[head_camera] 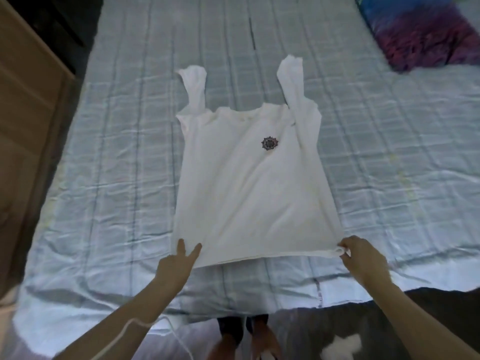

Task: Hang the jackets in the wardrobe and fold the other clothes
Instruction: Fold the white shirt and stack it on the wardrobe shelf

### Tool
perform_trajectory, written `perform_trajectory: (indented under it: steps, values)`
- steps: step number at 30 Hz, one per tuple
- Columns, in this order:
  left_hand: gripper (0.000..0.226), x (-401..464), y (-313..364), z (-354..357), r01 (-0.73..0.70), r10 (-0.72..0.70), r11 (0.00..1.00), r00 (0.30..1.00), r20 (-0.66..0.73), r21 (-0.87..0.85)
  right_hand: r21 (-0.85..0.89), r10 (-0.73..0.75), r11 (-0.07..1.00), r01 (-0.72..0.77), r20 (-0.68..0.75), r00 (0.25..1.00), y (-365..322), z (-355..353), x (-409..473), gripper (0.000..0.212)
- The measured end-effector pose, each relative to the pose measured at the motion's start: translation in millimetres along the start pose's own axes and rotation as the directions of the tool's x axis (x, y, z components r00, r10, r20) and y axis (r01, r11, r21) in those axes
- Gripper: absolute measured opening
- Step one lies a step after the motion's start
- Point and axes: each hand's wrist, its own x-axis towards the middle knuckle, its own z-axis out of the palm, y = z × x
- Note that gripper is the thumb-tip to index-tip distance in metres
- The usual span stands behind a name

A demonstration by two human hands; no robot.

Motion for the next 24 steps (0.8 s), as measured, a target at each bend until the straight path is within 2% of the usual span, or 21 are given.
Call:
perform_trajectory:
  steps: [1, 3, 6, 7, 8, 9, 11, 13, 14, 16, 18, 21, 24]
  values:
    - [0.111, 1.5, -1.6, 12.2, -0.033, 0.032, 0.999, 0.999, -0.042, -0.034, 0.014, 0.012, 1.000, -0.012, -0.019, 1.000, 1.8, 2.7, -8.1, 0.016]
    - [0.105, -4.9, 3.4, 25.9, 0.038, -0.038, 0.999, 0.994, -0.100, 0.000, 0.017, 0.036, 0.999, -0.035, -0.053, 0.998, 7.9, 6.9, -21.5, 0.021]
    - [0.150, -15.3, 2.6, 41.0, -0.075, 0.073, 0.997, 0.978, -0.193, -0.004, -0.049, 0.086, 0.995, -0.086, -0.015, 0.996, 13.0, 12.1, -35.3, 0.028]
    - [0.159, -20.5, 6.0, 34.4, -0.080, 0.075, 0.996, 0.985, -0.158, -0.027, -0.066, 0.102, 0.993, -0.101, 0.012, 0.995, 11.6, 12.9, -40.2, 0.031]
    - [0.158, -25.3, 6.0, 24.4, -0.085, 0.083, 0.996, 0.994, -0.068, -0.028, -0.093, 0.116, 0.989, -0.112, 0.036, 0.993, 10.8, 15.4, -43.7, 0.034]
    - [0.144, -26.1, 7.6, 15.4, -0.062, 0.062, 0.998, 0.998, 0.020, -0.013, -0.109, 0.120, 0.988, -0.112, 0.067, 0.991, 9.4, 18.3, -47.3, 0.038]
    - [0.102, -27.7, 16.1, 20.2, -0.016, 0.013, 1.000, 0.982, 0.188, 0.012, -0.122, 0.131, 0.986, -0.115, 0.139, 0.982, 10.3, 27.4, -52.7, 0.041]
    - [0.081, -27.6, 21.2, 21.2, 0.033, -0.019, 0.998, 0.958, 0.287, -0.045, -0.136, 0.126, 0.986, -0.094, 0.247, 0.961, 17.0, 37.9, -54.8, 0.039]
    - [0.075, -28.6, 21.0, 22.8, 0.047, -0.026, 0.996, 0.964, 0.263, -0.074, -0.139, 0.125, 0.986, -0.088, 0.285, 0.950, 17.4, 41.4, -54.6, 0.038]
    - [0.066, -22.6, 16.5, 19.7, 0.059, -0.054, 0.989, 0.998, 0.042, -0.133, -0.089, 0.082, 0.994, -0.057, 0.313, 0.946, 4.5, 36.8, -52.6, 0.034]
    - [0.061, -7.5, 8.0, 5.1, -0.002, -0.013, 0.993, 0.991, -0.132, -0.116, 0.004, 0.078, 0.997, -0.081, 0.207, 0.975, -16.5, 25.4, -45.5, 0.027]
    - [0.053, 29.7, 0.0, -33.7, -0.082, 0.072, 0.996, 0.967, -0.243, -0.030, 0.126, 0.014, 0.992, -0.026, 0.097, 0.995, -45.5, 17.0, -15.2, 0.026]
    - [0.048, 76.7, 3.6, -66.8, -0.155, 0.141, 0.988, 0.941, -0.308, -0.021, 0.135, -0.085, 0.988, 0.074, 0.074, 0.994, -69.3, 17.5, 28.6, 0.039]
